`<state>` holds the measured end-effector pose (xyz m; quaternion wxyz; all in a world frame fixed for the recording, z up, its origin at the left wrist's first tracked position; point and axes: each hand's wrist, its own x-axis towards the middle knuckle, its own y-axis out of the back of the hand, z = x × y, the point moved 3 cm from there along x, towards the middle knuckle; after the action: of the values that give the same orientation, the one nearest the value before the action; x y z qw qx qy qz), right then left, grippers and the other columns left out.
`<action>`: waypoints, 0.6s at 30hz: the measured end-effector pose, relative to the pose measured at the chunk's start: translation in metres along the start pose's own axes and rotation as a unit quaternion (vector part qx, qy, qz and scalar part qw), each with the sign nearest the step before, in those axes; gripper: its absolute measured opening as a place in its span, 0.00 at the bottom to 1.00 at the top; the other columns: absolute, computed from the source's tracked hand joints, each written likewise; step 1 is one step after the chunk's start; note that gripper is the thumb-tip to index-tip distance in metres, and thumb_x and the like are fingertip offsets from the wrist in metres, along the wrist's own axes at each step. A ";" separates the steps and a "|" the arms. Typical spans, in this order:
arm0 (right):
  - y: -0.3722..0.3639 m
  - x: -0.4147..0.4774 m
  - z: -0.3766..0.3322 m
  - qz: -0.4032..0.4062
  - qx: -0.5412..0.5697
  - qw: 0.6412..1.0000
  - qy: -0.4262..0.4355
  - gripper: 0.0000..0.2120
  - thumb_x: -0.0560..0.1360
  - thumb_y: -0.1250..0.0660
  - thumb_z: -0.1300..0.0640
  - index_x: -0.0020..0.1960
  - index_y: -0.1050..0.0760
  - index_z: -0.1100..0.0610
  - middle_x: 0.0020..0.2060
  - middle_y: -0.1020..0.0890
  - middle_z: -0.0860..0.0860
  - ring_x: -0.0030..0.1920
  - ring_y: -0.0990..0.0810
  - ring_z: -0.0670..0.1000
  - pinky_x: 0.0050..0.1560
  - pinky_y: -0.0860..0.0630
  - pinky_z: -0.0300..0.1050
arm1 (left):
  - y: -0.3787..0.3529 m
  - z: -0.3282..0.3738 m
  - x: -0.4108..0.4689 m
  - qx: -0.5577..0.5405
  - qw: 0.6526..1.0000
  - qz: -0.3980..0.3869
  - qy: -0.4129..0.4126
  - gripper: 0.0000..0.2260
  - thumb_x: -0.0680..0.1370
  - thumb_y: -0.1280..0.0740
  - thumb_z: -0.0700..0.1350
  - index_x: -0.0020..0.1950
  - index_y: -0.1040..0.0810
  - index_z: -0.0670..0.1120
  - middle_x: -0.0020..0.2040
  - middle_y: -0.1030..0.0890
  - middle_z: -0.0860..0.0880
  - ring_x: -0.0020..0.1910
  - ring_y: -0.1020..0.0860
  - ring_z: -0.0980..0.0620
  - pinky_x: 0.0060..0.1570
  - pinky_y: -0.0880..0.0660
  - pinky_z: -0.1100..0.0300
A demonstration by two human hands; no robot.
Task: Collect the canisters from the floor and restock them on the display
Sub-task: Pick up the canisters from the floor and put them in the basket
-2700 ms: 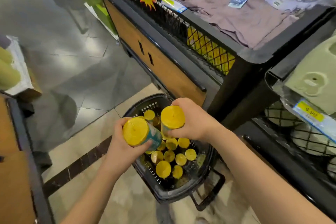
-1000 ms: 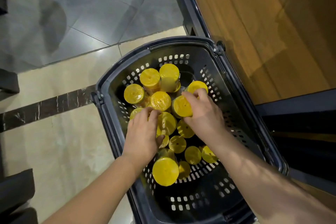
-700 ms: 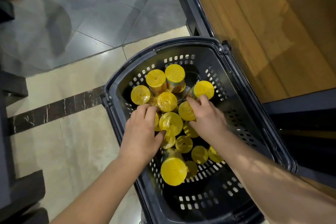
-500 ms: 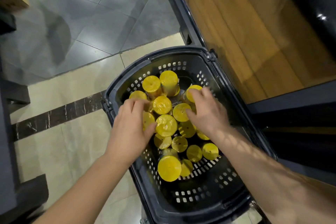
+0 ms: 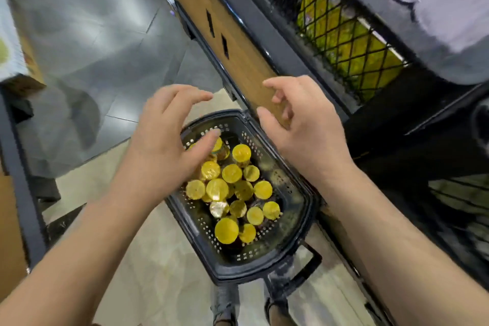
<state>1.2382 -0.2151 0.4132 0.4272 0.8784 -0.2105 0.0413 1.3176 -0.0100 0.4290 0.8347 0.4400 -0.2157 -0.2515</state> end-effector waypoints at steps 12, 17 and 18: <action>0.291 -0.042 -0.141 0.197 -0.032 0.979 -0.026 0.19 0.76 0.27 0.51 0.65 0.23 0.51 0.56 0.22 0.47 0.56 0.22 0.48 0.56 0.26 0.45 | 0.185 0.218 0.029 -0.038 0.973 0.045 -0.225 0.22 0.77 0.27 0.52 0.70 0.25 0.50 0.66 0.26 0.51 0.69 0.28 0.50 0.70 0.32 0.50; 0.394 -0.111 -0.214 0.246 -0.155 0.953 -0.087 0.23 0.75 0.26 0.46 0.67 0.25 0.49 0.57 0.22 0.47 0.60 0.24 0.47 0.60 0.28 0.45 | 0.231 0.318 0.026 -0.052 0.919 -0.013 -0.390 0.19 0.78 0.31 0.59 0.67 0.26 0.56 0.66 0.27 0.56 0.67 0.28 0.50 0.64 0.30 0.52; 0.410 -0.130 -0.228 0.258 -0.172 0.944 -0.116 0.23 0.75 0.27 0.45 0.68 0.26 0.48 0.58 0.22 0.47 0.61 0.25 0.48 0.61 0.28 0.46 | 0.236 0.339 0.022 -0.058 0.903 -0.022 -0.425 0.19 0.77 0.32 0.60 0.67 0.25 0.56 0.66 0.27 0.56 0.66 0.28 0.51 0.63 0.32 0.55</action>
<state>0.9790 -0.2207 0.8250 0.5196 0.7056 -0.4817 0.0113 1.1920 -0.1207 0.8075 0.6818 0.2468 -0.5257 -0.4448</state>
